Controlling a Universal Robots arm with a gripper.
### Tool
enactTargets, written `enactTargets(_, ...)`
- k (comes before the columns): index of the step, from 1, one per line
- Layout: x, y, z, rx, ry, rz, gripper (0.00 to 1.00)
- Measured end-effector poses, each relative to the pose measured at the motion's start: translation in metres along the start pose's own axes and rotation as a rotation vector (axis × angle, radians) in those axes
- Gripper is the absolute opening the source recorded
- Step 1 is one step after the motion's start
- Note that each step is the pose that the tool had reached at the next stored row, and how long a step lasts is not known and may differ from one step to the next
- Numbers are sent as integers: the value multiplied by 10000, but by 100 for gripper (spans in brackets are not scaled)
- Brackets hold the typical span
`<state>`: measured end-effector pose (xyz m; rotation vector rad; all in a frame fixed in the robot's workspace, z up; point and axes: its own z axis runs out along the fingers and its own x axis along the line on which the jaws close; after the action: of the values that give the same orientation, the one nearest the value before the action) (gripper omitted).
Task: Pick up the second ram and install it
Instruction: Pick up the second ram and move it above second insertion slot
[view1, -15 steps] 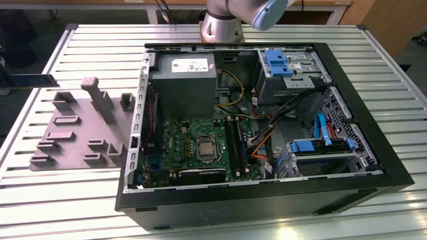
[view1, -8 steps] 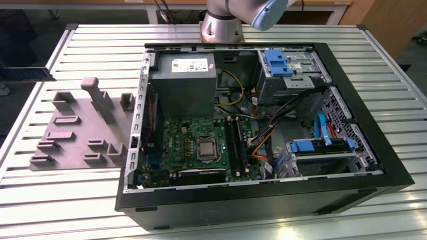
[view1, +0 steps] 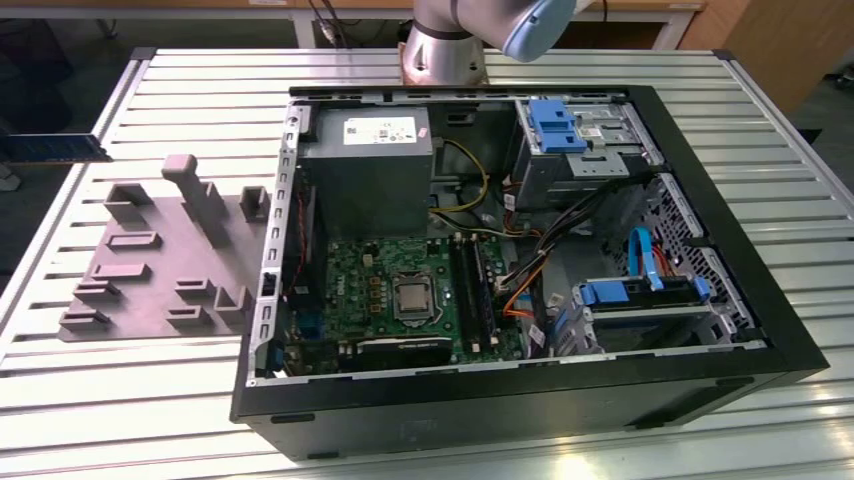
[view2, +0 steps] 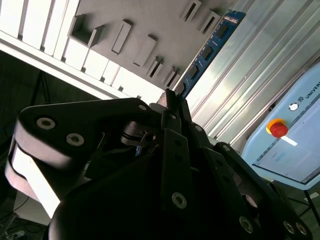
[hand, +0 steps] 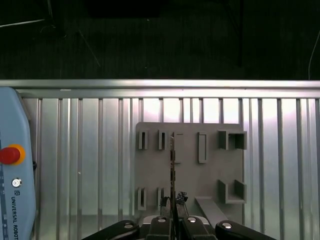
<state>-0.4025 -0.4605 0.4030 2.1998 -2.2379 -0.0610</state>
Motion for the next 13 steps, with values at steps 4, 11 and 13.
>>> enactTargets(4, 0, -11, 0, 1, 0, 0, 14)
enactTargets(11, 0, -33, 0, 1, -1, 0, 14)
enactTargets(13, -1, -40, -1, 0, -1, 0, 14)
